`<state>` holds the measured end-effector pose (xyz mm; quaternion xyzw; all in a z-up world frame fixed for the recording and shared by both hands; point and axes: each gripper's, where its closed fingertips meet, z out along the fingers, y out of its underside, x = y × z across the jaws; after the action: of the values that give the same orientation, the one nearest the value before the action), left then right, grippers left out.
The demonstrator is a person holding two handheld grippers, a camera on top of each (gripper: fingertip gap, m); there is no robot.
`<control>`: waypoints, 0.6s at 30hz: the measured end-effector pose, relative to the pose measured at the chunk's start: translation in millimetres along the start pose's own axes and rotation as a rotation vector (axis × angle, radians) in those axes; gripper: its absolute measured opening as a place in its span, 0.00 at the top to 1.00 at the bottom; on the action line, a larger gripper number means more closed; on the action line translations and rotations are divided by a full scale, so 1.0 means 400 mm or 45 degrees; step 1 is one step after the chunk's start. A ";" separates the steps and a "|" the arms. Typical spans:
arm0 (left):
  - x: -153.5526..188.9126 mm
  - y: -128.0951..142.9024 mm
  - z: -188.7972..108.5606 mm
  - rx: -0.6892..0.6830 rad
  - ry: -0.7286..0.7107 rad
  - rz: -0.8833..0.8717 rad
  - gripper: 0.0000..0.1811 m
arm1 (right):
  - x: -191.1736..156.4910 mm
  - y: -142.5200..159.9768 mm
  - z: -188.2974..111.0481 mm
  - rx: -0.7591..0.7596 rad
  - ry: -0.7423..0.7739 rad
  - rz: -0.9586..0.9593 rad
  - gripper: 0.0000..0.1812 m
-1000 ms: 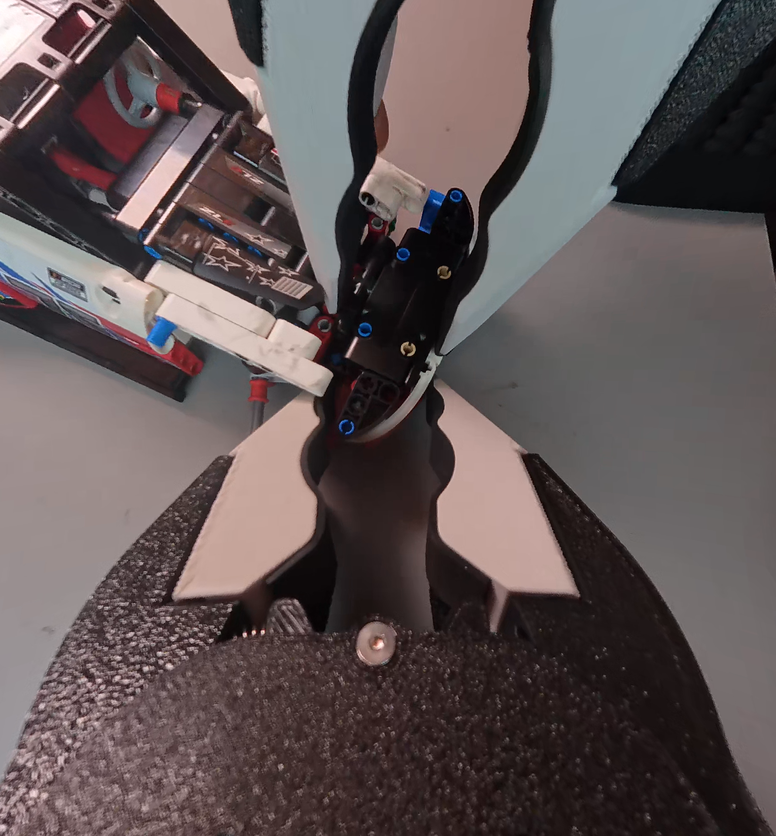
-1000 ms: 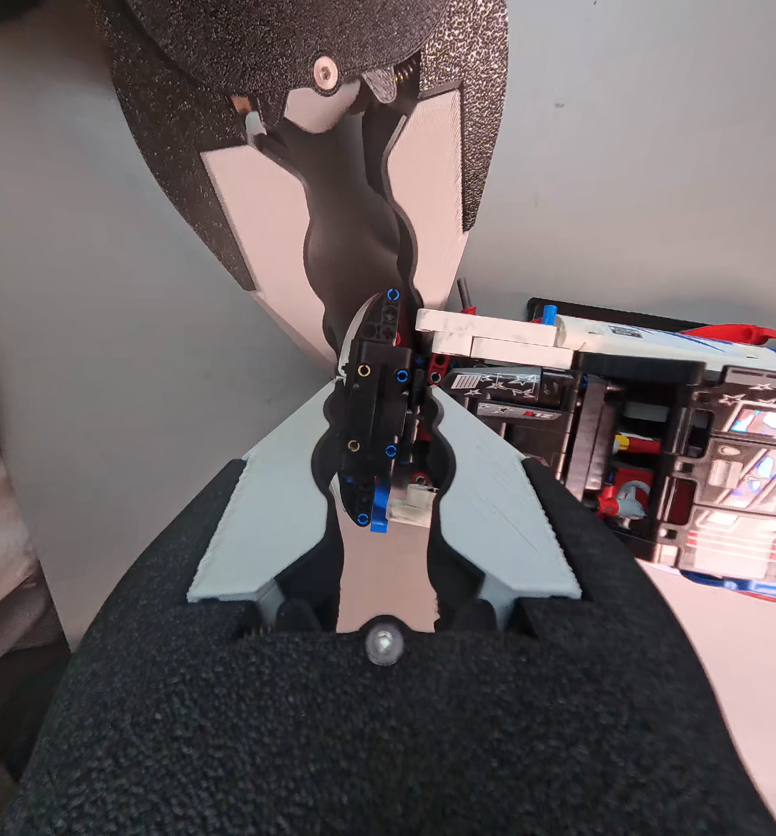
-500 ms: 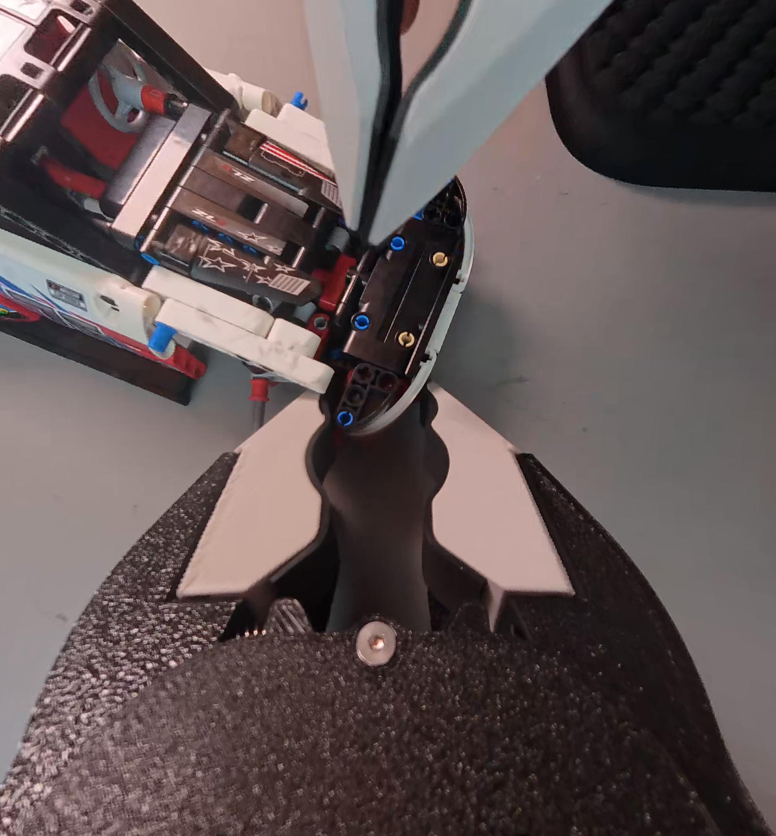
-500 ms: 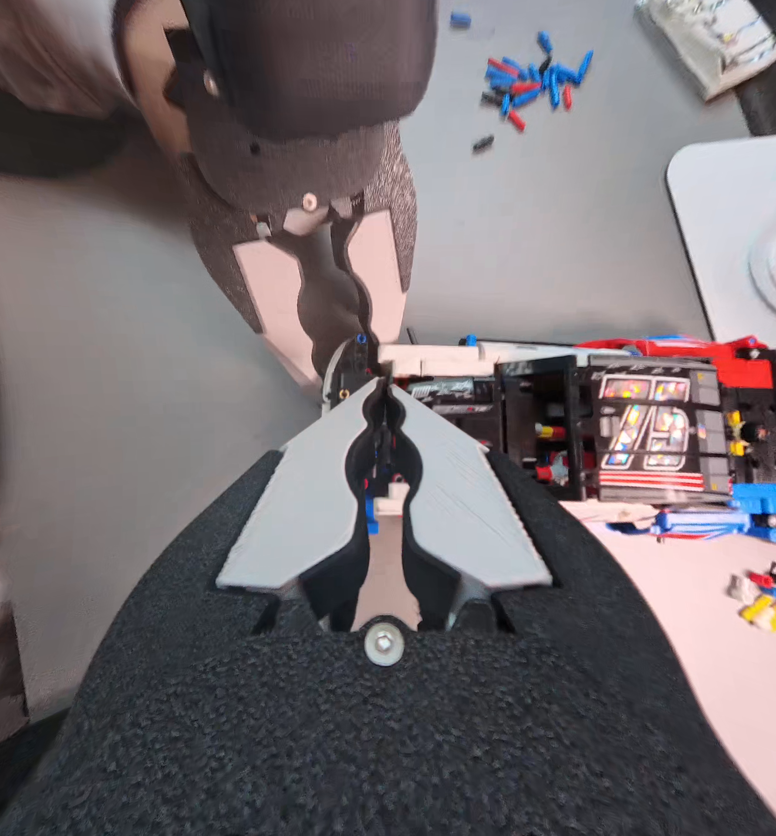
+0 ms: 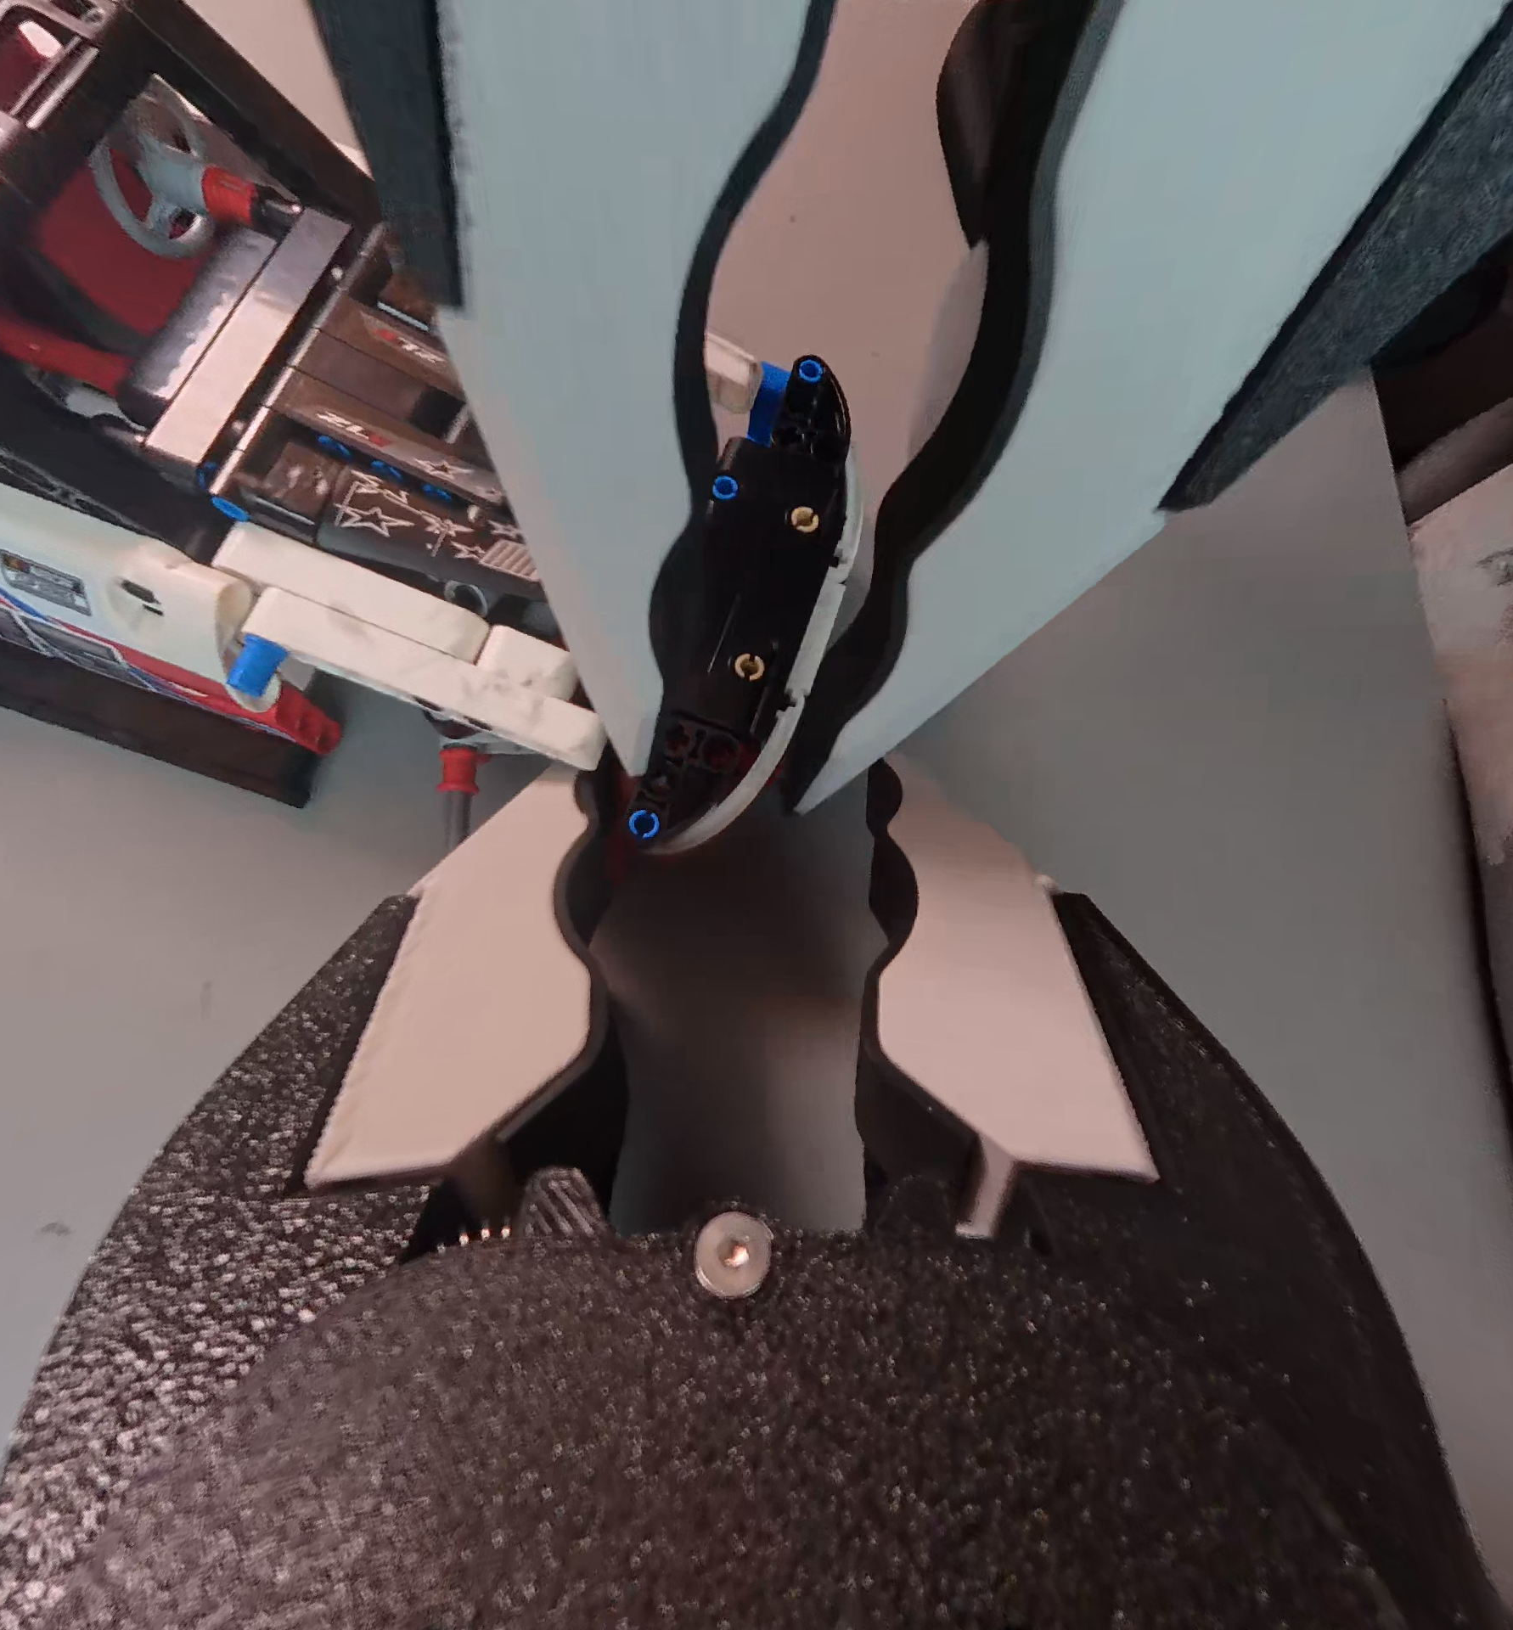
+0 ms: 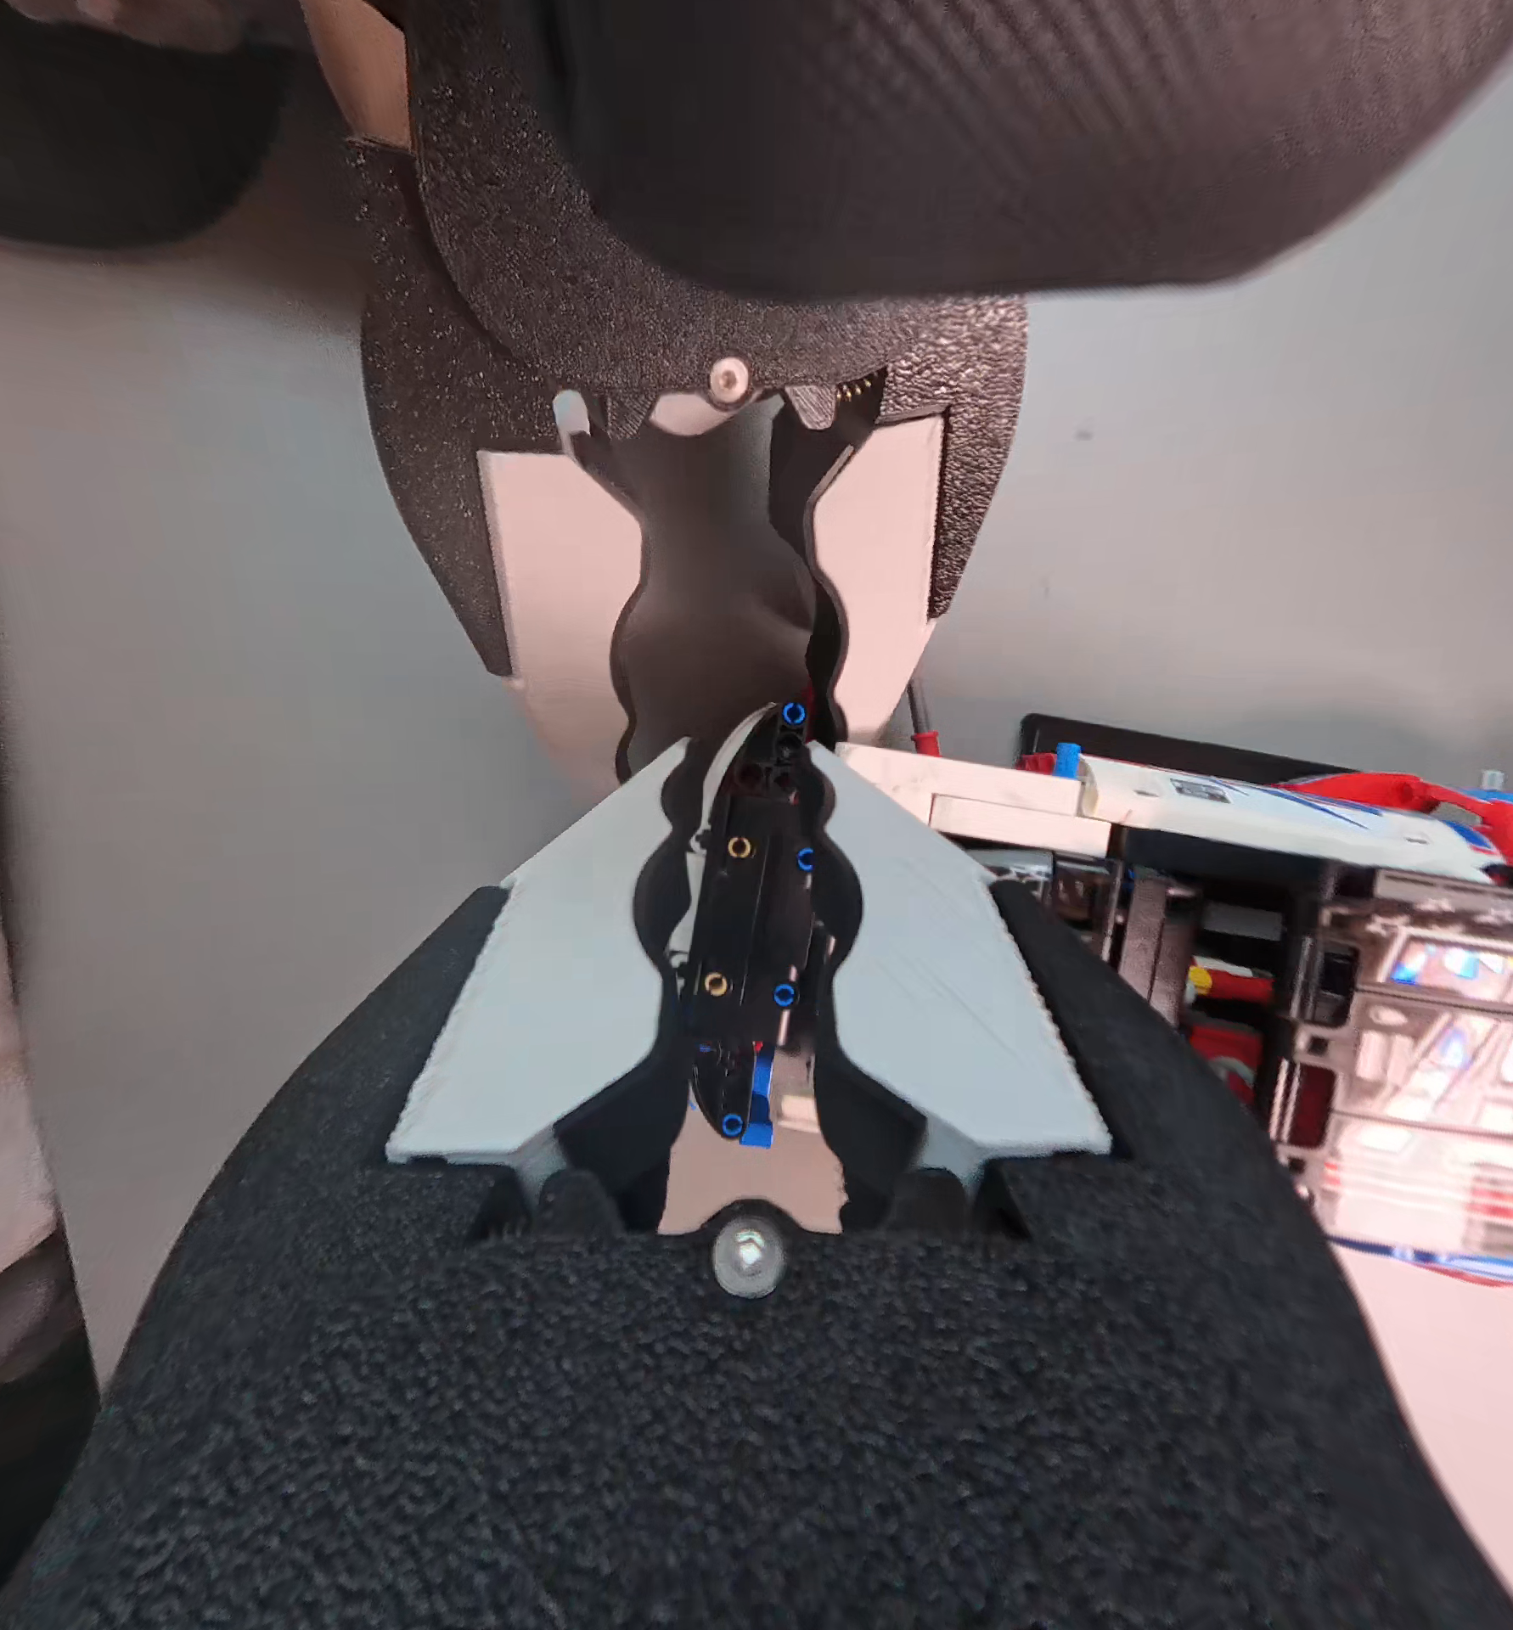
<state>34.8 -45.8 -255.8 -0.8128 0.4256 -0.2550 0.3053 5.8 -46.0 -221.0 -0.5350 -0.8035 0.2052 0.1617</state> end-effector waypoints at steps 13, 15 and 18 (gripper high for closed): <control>-0.025 0.007 -0.077 0.000 -0.036 0.005 0.65 | 0.004 0.007 0.035 -0.139 0.026 0.097 0.89; -0.022 0.014 -0.080 0.008 -0.020 0.011 0.65 | 0.005 0.005 0.037 -0.140 0.024 0.106 0.89; -0.029 0.033 -0.059 -0.017 -0.031 0.026 0.68 | 0.011 -0.001 0.042 -0.129 0.022 0.130 0.90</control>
<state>5.8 -48.8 -250.9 -0.8135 0.4319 -0.2389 0.3076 -4.1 -44.6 -235.3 -0.5846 -0.7830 0.1676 0.1307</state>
